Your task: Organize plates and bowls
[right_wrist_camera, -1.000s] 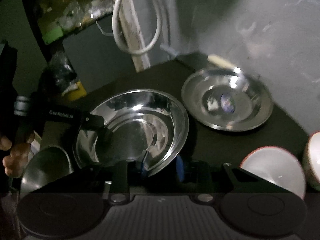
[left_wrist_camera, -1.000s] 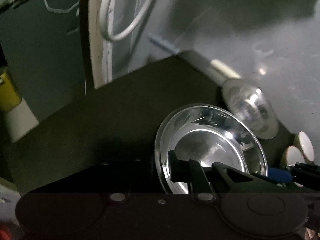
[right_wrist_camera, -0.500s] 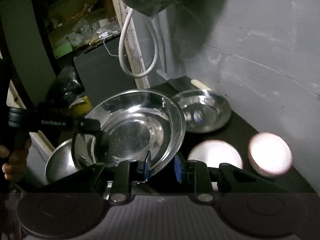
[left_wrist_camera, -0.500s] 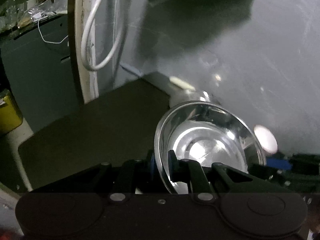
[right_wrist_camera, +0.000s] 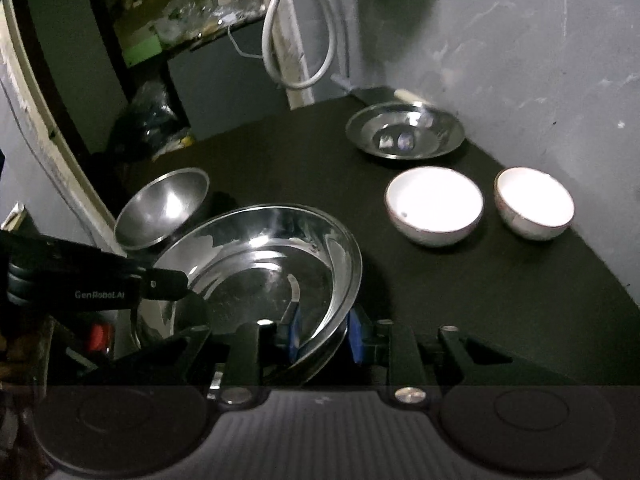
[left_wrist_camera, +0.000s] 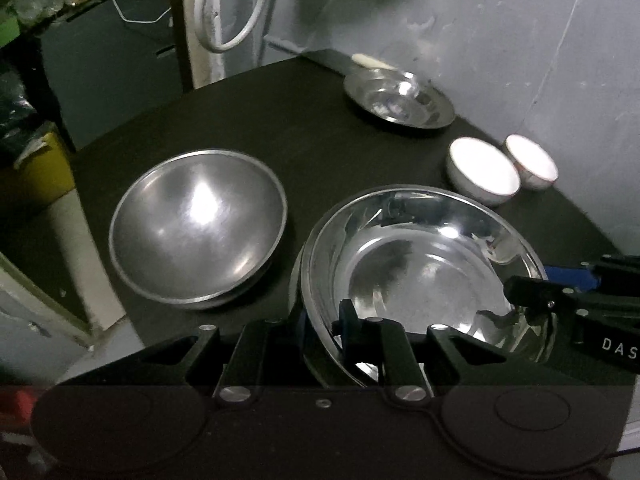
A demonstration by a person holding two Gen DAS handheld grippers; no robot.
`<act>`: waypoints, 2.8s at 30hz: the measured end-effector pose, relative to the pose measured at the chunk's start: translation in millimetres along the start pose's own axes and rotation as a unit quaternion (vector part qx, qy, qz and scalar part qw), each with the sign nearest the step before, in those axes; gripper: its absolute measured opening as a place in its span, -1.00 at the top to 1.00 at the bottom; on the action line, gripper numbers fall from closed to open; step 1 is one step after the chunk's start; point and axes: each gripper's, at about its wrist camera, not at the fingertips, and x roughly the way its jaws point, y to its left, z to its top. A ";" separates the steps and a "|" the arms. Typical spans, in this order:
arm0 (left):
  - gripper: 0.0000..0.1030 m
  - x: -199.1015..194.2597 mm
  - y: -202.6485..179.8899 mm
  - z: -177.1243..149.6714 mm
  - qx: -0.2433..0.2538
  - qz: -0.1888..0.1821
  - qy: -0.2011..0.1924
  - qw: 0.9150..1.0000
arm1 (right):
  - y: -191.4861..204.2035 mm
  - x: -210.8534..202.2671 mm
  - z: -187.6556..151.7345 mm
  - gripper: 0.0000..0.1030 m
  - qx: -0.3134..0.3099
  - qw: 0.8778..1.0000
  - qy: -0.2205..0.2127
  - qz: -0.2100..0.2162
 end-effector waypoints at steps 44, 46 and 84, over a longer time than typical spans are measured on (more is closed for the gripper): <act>-0.98 -22.9 -13.0 -7.6 0.025 0.017 -0.045 0.999 | 6.2 -12.7 -20.4 -0.98 0.012 0.997 -0.041 -0.064; -0.98 -30.6 -13.3 -4.9 0.015 0.005 -0.064 0.998 | -3.9 -25.7 -21.4 -0.99 0.031 0.996 -0.062 -0.063; -0.24 186.6 -26.8 201.5 -0.134 0.009 -0.046 0.990 | -140.6 172.5 158.1 -0.32 0.014 1.000 -0.004 -0.016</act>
